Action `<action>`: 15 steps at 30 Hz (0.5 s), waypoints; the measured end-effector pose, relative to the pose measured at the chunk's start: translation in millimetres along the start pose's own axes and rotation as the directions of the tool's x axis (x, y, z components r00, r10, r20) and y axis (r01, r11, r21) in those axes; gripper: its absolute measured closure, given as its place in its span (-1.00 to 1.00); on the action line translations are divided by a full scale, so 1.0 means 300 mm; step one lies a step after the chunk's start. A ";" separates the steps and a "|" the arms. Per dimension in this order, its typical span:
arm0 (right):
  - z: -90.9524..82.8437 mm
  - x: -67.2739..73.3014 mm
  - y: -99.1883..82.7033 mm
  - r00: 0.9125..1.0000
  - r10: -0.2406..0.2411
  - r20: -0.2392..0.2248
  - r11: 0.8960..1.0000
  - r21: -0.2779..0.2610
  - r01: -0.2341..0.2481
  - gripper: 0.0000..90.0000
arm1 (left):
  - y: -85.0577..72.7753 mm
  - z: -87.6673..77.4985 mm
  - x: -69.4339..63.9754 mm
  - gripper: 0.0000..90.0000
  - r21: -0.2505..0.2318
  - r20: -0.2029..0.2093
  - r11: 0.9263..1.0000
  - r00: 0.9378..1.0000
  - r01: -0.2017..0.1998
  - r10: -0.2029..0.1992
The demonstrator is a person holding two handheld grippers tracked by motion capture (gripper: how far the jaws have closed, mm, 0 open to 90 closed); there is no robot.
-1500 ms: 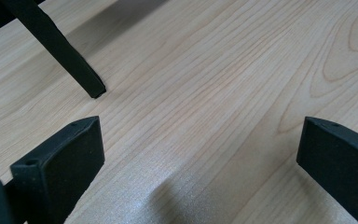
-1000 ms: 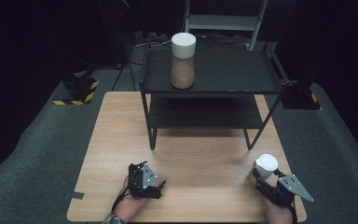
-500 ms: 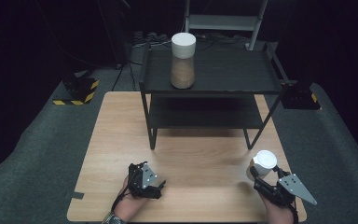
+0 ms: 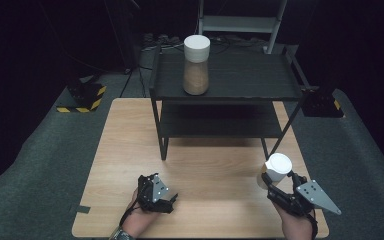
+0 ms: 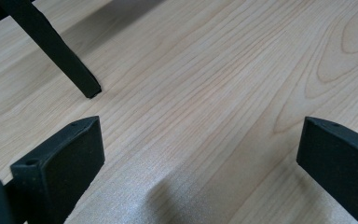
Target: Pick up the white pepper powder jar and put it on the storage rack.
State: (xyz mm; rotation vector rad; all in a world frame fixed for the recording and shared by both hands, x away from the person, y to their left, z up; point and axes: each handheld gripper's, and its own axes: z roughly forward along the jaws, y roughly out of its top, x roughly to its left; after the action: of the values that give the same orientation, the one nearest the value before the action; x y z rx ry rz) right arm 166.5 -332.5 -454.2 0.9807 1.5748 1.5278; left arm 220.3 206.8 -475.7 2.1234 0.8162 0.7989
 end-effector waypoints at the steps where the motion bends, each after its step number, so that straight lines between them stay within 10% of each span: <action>1: 0.006 0.001 0.009 1.000 0.002 -0.007 1.000 -0.004 -0.002 -0.33 | 0.000 0.000 0.000 -0.98 -0.001 0.000 1.000 1.000 -0.001 0.001; 15: 0.064 0.015 0.128 0.998 -0.010 -0.063 0.999 -0.036 0.008 -0.33 | -0.003 -0.001 0.002 -0.98 -0.006 0.004 1.000 1.000 0.001 -0.001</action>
State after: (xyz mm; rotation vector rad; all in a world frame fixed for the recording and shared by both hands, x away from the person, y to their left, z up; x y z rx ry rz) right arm 183.0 -319.5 -416.5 0.9124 1.5875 1.5894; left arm 220.2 207.8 -476.2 2.1182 0.8120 0.7954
